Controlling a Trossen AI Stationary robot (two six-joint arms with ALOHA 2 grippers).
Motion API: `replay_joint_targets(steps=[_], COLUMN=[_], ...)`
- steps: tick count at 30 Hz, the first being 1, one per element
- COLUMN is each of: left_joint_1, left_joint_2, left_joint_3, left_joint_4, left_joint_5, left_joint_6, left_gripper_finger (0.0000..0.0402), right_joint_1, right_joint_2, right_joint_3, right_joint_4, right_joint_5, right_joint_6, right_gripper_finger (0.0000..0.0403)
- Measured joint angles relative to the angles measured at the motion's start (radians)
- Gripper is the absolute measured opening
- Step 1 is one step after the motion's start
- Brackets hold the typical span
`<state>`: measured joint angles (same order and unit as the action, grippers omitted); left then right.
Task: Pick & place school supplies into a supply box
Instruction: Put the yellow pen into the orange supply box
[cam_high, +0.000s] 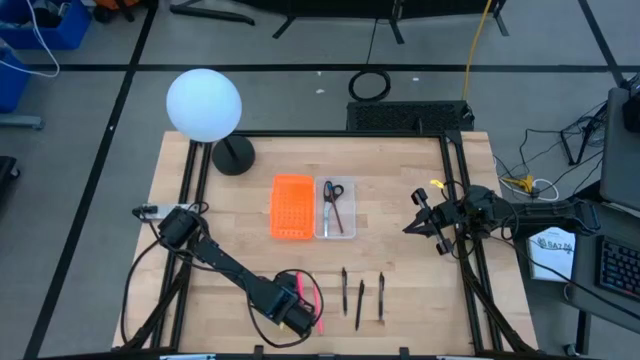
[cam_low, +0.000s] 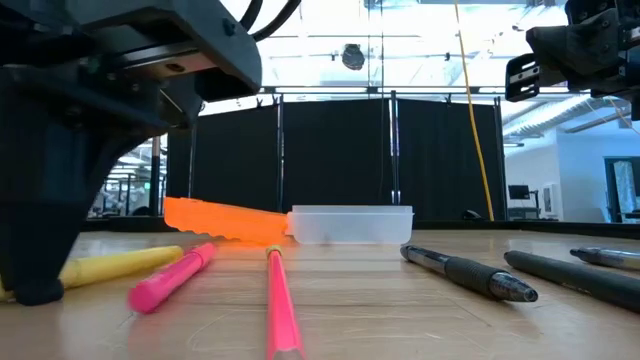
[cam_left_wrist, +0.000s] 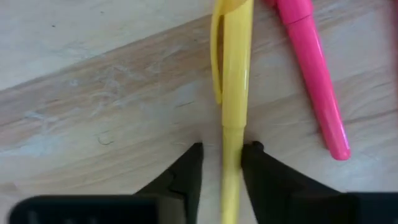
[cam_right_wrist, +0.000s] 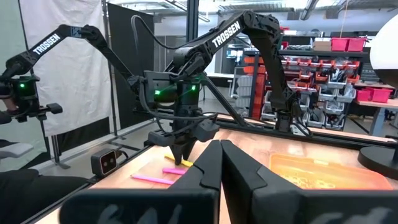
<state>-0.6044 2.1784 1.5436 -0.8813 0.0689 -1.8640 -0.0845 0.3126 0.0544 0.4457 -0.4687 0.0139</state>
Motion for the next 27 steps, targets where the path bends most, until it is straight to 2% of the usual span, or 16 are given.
replay_joint_targets(steps=[7,16,19,25,27], left_joint_1=[0.000,0.005,0.011,0.018,0.053], left_joint_2=[-0.006,-0.053,-0.098,-0.232,-0.279], left_joint_3=[-0.003,-0.005,-0.008,-0.005,-0.005], left_joint_4=[0.000,0.003,-0.011,-0.099,-0.127], left_joint_5=[-0.018,-0.076,-0.163,-0.326,-0.367], left_joint_6=[0.011,-0.027,-0.030,0.015,0.051], left_gripper_finger=[0.0020,0.0036,0.0020,0.0021,0.0022], right_joint_1=[0.000,0.000,0.000,0.000,0.000], right_joint_2=[0.000,0.000,0.000,0.000,0.000], right_joint_3=[0.000,0.000,0.000,0.000,0.000], right_joint_4=[0.000,-0.001,0.000,-0.001,0.000], right_joint_5=[0.000,0.000,0.000,0.000,0.000], right_joint_6=[0.000,-0.028,-0.028,-0.026,-0.027], right_gripper_finger=[0.0000,0.0000,0.0000,0.0000,0.0000])
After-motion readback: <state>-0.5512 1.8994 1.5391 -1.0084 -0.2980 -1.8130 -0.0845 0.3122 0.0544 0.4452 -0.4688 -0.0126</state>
